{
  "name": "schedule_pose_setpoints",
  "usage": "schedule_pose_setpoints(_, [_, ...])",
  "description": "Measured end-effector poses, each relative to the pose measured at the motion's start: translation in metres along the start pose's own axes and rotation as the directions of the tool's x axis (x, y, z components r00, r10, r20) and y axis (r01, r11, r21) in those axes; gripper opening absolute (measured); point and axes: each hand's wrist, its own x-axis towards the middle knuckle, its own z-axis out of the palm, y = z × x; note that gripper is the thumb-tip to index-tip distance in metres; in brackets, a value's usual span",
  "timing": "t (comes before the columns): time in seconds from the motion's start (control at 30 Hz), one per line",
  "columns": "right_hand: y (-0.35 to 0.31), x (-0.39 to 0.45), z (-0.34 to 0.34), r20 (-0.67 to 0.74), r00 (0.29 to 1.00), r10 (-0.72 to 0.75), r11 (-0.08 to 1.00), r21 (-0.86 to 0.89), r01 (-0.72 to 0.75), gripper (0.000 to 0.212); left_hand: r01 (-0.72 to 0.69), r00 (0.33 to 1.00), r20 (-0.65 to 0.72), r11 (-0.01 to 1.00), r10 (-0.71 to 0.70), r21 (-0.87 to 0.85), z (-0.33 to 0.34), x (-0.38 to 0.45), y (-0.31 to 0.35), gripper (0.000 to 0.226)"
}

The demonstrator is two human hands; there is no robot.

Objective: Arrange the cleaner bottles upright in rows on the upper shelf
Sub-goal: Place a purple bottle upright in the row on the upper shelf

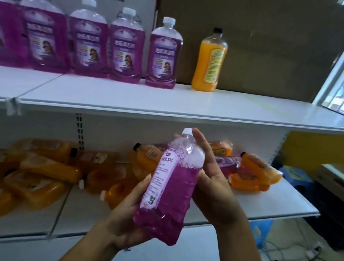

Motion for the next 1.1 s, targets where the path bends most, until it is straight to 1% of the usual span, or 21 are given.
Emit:
schedule_pose_setpoints(0.07, [-0.007,-0.003,-0.002,-0.03,0.999,-0.041,0.999,-0.008,0.041,0.074,0.059,0.998,0.007,0.998,-0.059,0.021,0.004,0.008,-0.003,0.06])
schedule_pose_setpoints(0.1, [-0.011,-0.004,-0.002,-0.061,0.996,-0.06,0.998,-0.023,0.059,0.075,0.055,0.998,-0.031,0.997,-0.053,0.052,0.003,0.011,-0.003,0.069])
schedule_pose_setpoints(0.13, [-0.015,-0.004,0.0,-0.099,0.992,-0.08,0.996,-0.043,0.076,0.076,0.05,0.996,-0.077,0.991,-0.04,0.121,0.006,0.014,-0.003,0.072])
schedule_pose_setpoints(0.17, [-0.02,-0.005,0.002,-0.137,0.985,-0.103,0.993,-0.071,0.094,0.076,0.056,0.992,-0.12,0.97,-0.028,0.236,0.011,0.016,-0.002,0.067])
schedule_pose_setpoints(0.2, [-0.024,-0.005,0.006,-0.166,0.977,-0.133,0.988,-0.099,0.117,0.075,0.041,0.985,-0.173,0.918,0.03,0.394,0.016,0.016,0.0,0.059])
schedule_pose_setpoints(0.23, [-0.028,-0.005,0.011,-0.183,0.969,-0.167,0.98,-0.138,0.143,0.072,-0.011,0.963,-0.218,0.835,0.156,0.55,0.02,0.016,0.001,0.053])
schedule_pose_setpoints(0.27, [-0.032,-0.004,0.017,-0.189,0.961,-0.202,0.969,-0.181,0.168,0.068,-0.061,0.924,-0.244,0.744,0.294,0.666,0.022,0.015,0.003,0.049])
schedule_pose_setpoints(0.3, [-0.036,-0.002,0.024,-0.185,0.953,-0.238,0.955,-0.226,0.194,0.064,-0.107,0.882,-0.237,0.664,0.406,0.74,0.024,0.012,0.005,0.045])
schedule_pose_setpoints(0.33, [-0.039,0.001,0.032,-0.175,0.945,-0.275,0.937,-0.27,0.223,0.062,-0.172,0.845,-0.188,0.586,0.502,0.792,0.029,0.007,0.009,0.042])
schedule_pose_setpoints(0.37, [-0.041,0.005,0.039,-0.159,0.936,-0.314,0.916,-0.311,0.254,0.062,-0.239,0.818,-0.122,0.525,0.563,0.817,0.033,-0.001,0.015,0.038])
schedule_pose_setpoints(0.43, [-0.044,0.014,0.055,-0.121,0.922,-0.369,0.881,-0.362,0.305,0.064,-0.328,0.766,-0.01,0.404,0.643,0.854,0.037,-0.018,0.027,0.039])
schedule_pose_setpoints(0.53, [-0.046,0.035,0.08,0.0,0.911,-0.412,0.808,-0.463,0.365,0.06,-0.343,0.671,0.105,0.182,0.734,0.921,0.038,-0.046,0.048,0.043])
schedule_pose_setpoints(0.57, [-0.045,0.044,0.088,0.039,0.904,-0.426,0.771,-0.507,0.386,0.06,-0.338,0.646,0.129,0.131,0.753,0.932,0.038,-0.055,0.054,0.043])
schedule_pose_setpoints(0.67, [-0.04,0.069,0.112,0.095,0.887,-0.453,0.73,-0.531,0.429,0.059,-0.302,0.629,0.138,0.076,0.765,0.95,0.041,-0.08,0.069,0.056])
schedule_pose_setpoints(0.77, [-0.034,0.088,0.142,0.112,0.871,-0.479,0.732,-0.497,0.467,0.059,-0.201,0.597,0.136,-0.016,0.791,0.979,0.046,-0.095,0.08,0.076])
schedule_pose_setpoints(0.8, [-0.032,0.093,0.152,0.112,0.869,-0.481,0.743,-0.473,0.473,0.059,-0.167,0.568,0.133,-0.045,0.812,0.985,0.047,-0.099,0.084,0.076])
schedule_pose_setpoints(0.87, [-0.031,0.103,0.17,0.146,0.878,-0.456,0.759,-0.451,0.469,0.06,-0.122,0.467,0.148,-0.102,0.872,0.987,0.047,-0.108,0.091,0.069])
schedule_pose_setpoints(0.9, [-0.031,0.108,0.177,0.196,0.882,-0.428,0.749,-0.47,0.467,0.061,-0.11,0.418,0.15,-0.114,0.896,0.987,0.046,-0.114,0.093,0.064])
schedule_pose_setpoints(0.97, [-0.034,0.117,0.189,0.344,0.871,-0.352,0.699,-0.522,0.489,0.066,-0.09,0.353,0.134,-0.108,0.926,0.99,0.044,-0.13,0.098,0.061])
schedule_pose_setpoints(1.03, [-0.036,0.125,0.2,0.485,0.835,-0.261,0.692,-0.509,0.512,0.075,-0.072,0.323,0.107,-0.088,0.94,0.994,0.044,-0.149,0.104,0.064])
schedule_pose_setpoints(1.1, [-0.034,0.133,0.214,0.59,0.781,-0.207,0.692,-0.475,0.543,0.084,-0.046,0.294,0.094,-0.084,0.951,0.995,0.044,-0.17,0.111,0.063])
